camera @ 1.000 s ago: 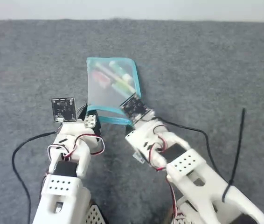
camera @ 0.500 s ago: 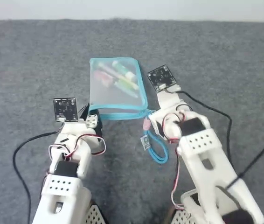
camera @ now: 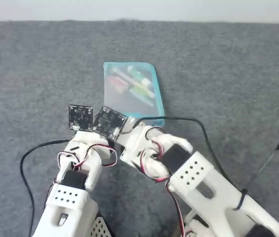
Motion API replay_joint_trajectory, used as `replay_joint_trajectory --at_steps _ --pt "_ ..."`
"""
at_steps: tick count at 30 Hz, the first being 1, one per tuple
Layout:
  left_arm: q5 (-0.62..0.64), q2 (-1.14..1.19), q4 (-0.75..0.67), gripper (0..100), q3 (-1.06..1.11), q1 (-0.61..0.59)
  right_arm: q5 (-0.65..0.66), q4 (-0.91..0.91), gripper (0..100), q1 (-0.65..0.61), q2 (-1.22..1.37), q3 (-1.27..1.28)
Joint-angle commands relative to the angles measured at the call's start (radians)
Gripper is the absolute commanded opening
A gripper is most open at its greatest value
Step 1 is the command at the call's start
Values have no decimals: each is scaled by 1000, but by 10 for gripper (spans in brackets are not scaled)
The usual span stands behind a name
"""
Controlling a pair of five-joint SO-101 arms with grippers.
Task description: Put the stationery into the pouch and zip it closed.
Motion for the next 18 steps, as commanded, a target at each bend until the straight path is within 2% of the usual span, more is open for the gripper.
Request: replay_joint_trajectory --at_steps 1,6,10,13,18 --pt "-8 -28 0 10 -68 9 -5 25 6 -4 -62 -71" --pt "-3 -28 -3 10 -70 5 -94 79 6 113 -110 -29" --pt "63 -29 -5 10 -90 -83 -124 16 7 165 -125 60" --pt "89 -29 -5 10 -97 -127 -155 -62 14 156 -116 106" --pt "91 -29 -5 10 -97 -127 -181 -117 175 130 -114 155"
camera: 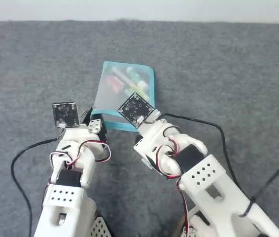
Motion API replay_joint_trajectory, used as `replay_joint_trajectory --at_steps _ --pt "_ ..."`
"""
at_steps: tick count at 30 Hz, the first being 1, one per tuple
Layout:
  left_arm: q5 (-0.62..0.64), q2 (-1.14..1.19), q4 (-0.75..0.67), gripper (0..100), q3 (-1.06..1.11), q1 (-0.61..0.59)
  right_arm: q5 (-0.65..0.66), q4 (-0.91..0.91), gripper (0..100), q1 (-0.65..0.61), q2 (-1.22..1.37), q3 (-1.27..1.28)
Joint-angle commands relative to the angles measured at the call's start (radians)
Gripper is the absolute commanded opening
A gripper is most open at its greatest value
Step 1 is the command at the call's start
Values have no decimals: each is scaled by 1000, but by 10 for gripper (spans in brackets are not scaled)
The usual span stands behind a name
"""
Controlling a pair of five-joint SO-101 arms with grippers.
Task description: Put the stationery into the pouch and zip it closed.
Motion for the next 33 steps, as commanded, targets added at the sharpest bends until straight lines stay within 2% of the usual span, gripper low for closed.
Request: replay_joint_trajectory --at_steps 1,3,10,16,24,29,33 --pt "20 -29 -5 10 -74 -11 -29 -42 205 -12 -30 17" --pt "20 -29 -5 10 -74 -15 -31 -42 232 -24 -36 57" --pt "20 -29 -5 10 -74 -14 -31 -48 201 -54 -39 101" --pt "20 -29 -5 10 -74 -11 -31 -189 322 -53 -2 157" --pt "20 -29 -5 10 -73 -11 -31 -372 282 -48 153 161" --pt "20 -29 -5 10 -73 -11 -26 -441 202 -36 205 160" --pt "18 -28 -5 10 -71 -11 -23 -381 19 25 145 126"
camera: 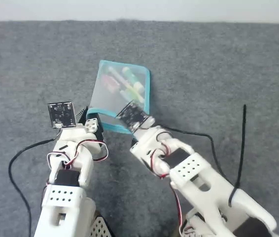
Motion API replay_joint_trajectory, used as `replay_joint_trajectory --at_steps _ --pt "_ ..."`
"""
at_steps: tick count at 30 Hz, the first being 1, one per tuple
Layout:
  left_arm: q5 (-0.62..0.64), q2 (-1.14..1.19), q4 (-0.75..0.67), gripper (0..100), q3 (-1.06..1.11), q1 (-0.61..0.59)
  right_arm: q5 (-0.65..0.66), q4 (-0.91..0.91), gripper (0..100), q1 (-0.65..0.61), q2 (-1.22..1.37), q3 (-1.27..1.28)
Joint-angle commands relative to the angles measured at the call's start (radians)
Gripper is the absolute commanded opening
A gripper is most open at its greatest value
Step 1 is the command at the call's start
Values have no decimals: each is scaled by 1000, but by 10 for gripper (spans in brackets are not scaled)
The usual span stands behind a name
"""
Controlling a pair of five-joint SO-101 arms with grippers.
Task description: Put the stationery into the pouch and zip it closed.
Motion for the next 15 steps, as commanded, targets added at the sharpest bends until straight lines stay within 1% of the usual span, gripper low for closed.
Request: replay_joint_trajectory --at_steps 1,2,5,8,10,12,15 --pt "18 -28 -5 10 -70 8 -2 58 0 47 -94 -66" --pt "18 -28 -3 10 -70 8 -2 105 20 65 -124 -84" --pt "15 -28 -2 10 -65 43 6 255 6 87 -199 -161" --pt "-41 -28 -5 10 -51 98 95 380 6 84 -246 -244" --pt "-61 -28 -3 10 -48 127 132 440 6 84 -257 -311" --pt "-63 -28 0 10 -48 153 140 489 6 82 -259 -377" --pt "-103 -28 2 10 -39 195 149 533 6 24 -257 -430"
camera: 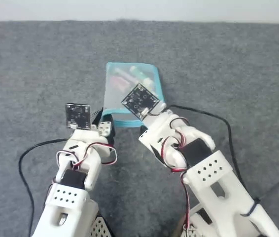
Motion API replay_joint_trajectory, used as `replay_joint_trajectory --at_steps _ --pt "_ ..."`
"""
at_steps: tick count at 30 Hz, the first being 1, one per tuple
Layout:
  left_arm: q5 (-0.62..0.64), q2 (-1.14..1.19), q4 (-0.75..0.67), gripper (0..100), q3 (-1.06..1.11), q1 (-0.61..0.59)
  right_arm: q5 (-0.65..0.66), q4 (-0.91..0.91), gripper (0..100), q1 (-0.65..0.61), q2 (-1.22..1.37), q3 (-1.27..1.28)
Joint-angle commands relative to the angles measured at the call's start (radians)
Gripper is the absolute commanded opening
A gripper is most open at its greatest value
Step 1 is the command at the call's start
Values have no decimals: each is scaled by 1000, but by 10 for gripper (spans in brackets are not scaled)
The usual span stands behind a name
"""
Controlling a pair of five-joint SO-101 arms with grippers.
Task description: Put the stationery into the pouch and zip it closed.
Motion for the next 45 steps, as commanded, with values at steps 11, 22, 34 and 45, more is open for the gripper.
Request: replay_joint_trajectory --at_steps 11,22,34,45 --pt "-43 -28 21 10 -38 95 114 62 6 -246 -47 -104" --pt "-43 -28 17 10 -41 69 94 269 154 -245 -53 -104" --pt "-48 -29 21 10 -51 48 164 352 244 -168 -94 -118" --pt "-48 -29 21 10 -54 48 454 128 246 70 -205 238"
